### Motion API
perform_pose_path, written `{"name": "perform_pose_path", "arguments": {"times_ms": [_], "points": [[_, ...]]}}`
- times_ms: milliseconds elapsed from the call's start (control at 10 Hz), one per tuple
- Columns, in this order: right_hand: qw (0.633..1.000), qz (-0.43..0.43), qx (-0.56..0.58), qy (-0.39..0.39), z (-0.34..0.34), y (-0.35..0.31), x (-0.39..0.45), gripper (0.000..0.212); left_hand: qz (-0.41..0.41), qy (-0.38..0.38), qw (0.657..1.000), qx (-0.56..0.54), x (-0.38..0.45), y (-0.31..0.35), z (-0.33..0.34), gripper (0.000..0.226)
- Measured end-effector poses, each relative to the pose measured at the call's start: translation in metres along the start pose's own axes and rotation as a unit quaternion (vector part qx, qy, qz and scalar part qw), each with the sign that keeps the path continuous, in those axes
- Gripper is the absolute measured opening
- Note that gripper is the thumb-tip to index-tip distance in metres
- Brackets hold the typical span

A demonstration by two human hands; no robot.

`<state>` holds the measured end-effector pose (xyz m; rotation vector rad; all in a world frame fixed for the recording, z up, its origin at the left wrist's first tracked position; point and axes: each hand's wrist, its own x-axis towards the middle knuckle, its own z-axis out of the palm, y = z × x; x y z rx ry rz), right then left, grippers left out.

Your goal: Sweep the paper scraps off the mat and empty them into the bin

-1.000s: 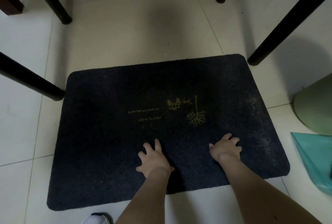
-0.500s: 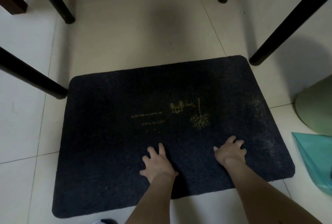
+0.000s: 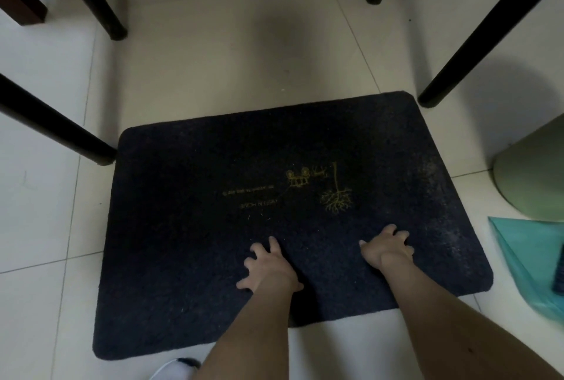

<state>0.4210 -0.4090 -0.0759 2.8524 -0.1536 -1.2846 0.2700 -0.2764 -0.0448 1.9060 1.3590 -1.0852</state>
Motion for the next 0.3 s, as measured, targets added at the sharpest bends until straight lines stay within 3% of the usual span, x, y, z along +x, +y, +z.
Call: {"name": "perform_pose_path", "arguments": {"times_ms": [100,300], "points": [[0.999,0.003,0.033,0.006,-0.011,-0.004,-0.013,0.087,0.013,-0.029,0.999,-0.022,-0.005,-0.001,-0.012,0.114],[0.995,-0.038,0.079,0.049,-0.045,-0.007,-0.073,0.078,0.076,0.041,0.994,-0.066,-0.051,-0.003,-0.050,0.091]]}}
